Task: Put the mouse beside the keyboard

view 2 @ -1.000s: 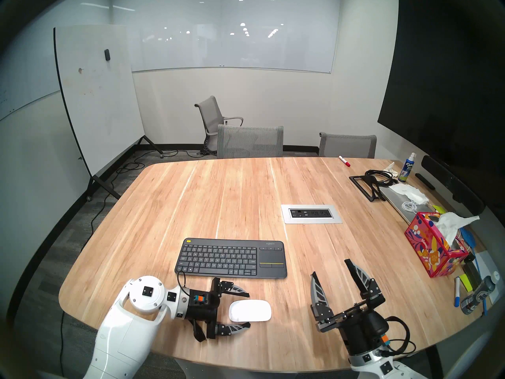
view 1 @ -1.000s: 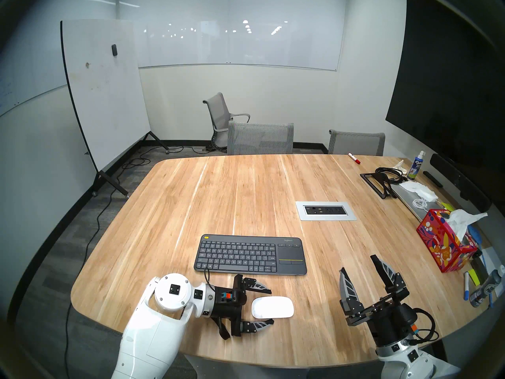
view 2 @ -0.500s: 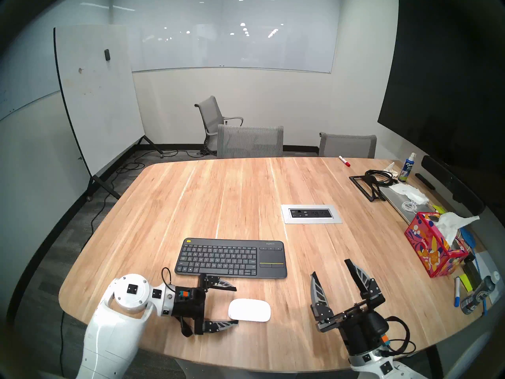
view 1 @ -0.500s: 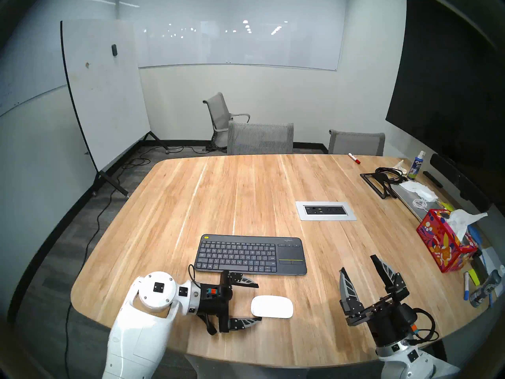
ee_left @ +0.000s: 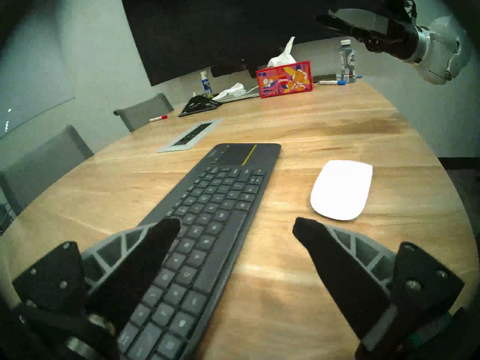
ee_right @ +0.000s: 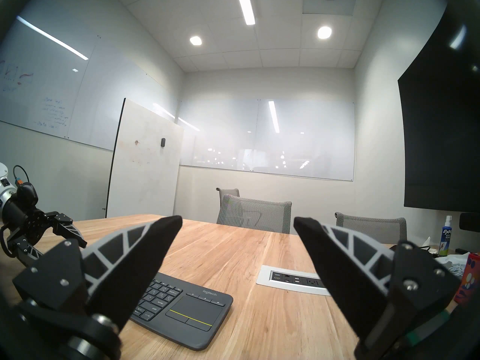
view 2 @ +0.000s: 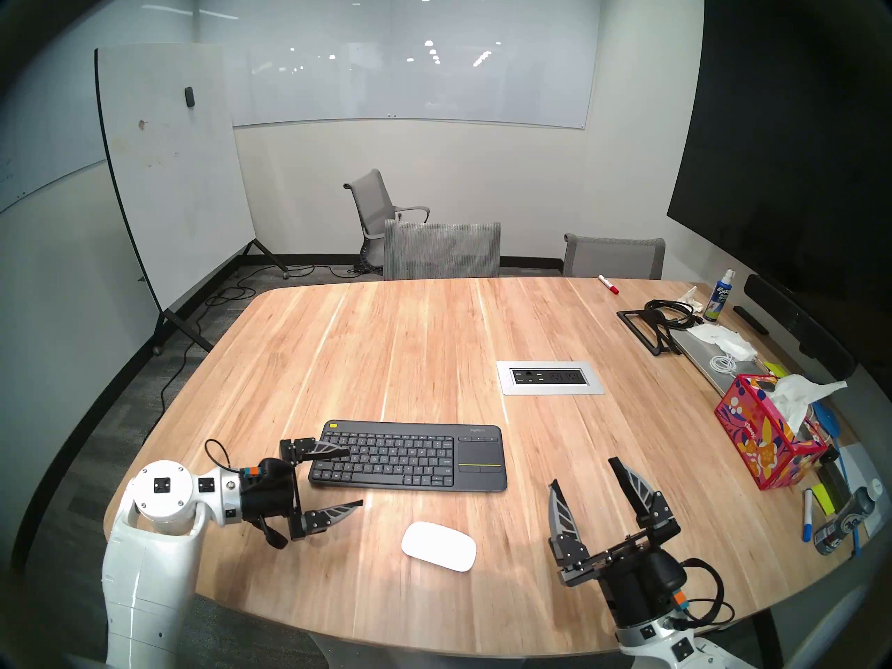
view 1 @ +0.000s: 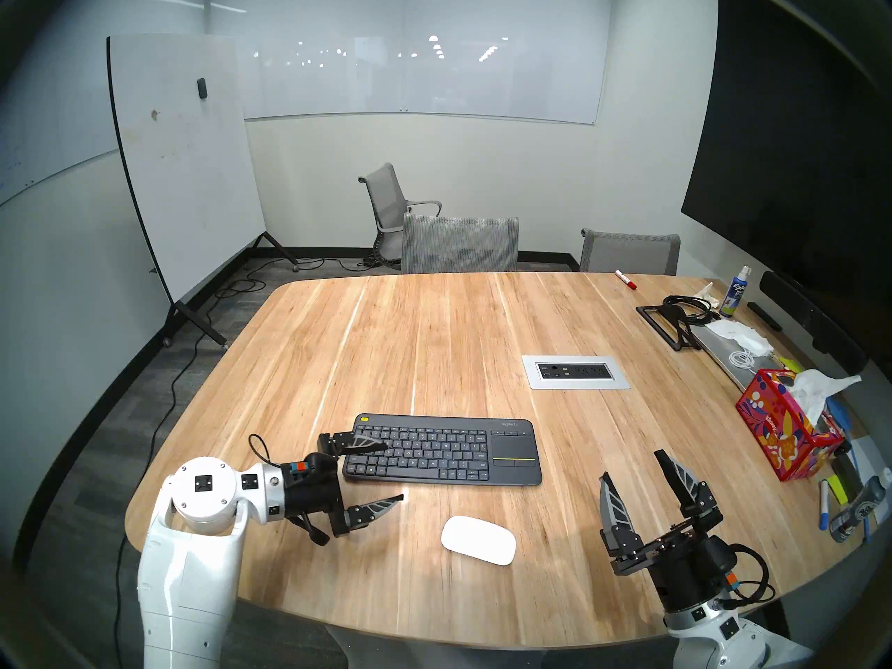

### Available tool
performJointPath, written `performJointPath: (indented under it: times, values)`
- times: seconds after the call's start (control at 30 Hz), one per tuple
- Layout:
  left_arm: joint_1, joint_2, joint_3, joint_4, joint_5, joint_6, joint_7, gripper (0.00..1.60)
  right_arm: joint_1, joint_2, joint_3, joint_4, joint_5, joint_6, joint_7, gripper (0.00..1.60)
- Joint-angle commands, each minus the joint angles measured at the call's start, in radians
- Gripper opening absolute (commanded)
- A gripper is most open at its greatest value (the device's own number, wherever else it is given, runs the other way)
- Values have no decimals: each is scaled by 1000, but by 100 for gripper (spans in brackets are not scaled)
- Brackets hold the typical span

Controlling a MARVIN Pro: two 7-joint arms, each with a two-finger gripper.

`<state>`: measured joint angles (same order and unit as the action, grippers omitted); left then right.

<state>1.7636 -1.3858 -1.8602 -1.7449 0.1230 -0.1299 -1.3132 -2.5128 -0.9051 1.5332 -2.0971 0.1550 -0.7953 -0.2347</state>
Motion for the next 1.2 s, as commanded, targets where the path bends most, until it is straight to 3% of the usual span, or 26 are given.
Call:
performJointPath:
  times: [0.0, 0.23, 0.43, 0.67, 0.97, 1.17]
  values:
    - [54, -29, -116, -26, -89, 45, 25, 160, -2, -2, 1, -12, -2, -2, -1, 160]
    - [63, -95, -197, -53, -102, 131, 119, 160, -2, -2, 1, -12, -2, -2, -1, 160]
    - [45, -134, -215, -76, -83, 184, 210, 160, -2, -2, 1, -12, -2, -2, -1, 160]
    - [49, -136, -210, -85, -80, 195, 230, 160, -6, 4, 4, -10, 21, -12, -2, 160]
    - [49, -135, -208, -85, -80, 197, 233, 160, 13, 106, 84, 49, 69, 12, 43, 160]
    - [50, -135, -208, -86, -80, 198, 235, 160, -44, 138, 130, 14, 97, -5, 72, 160]
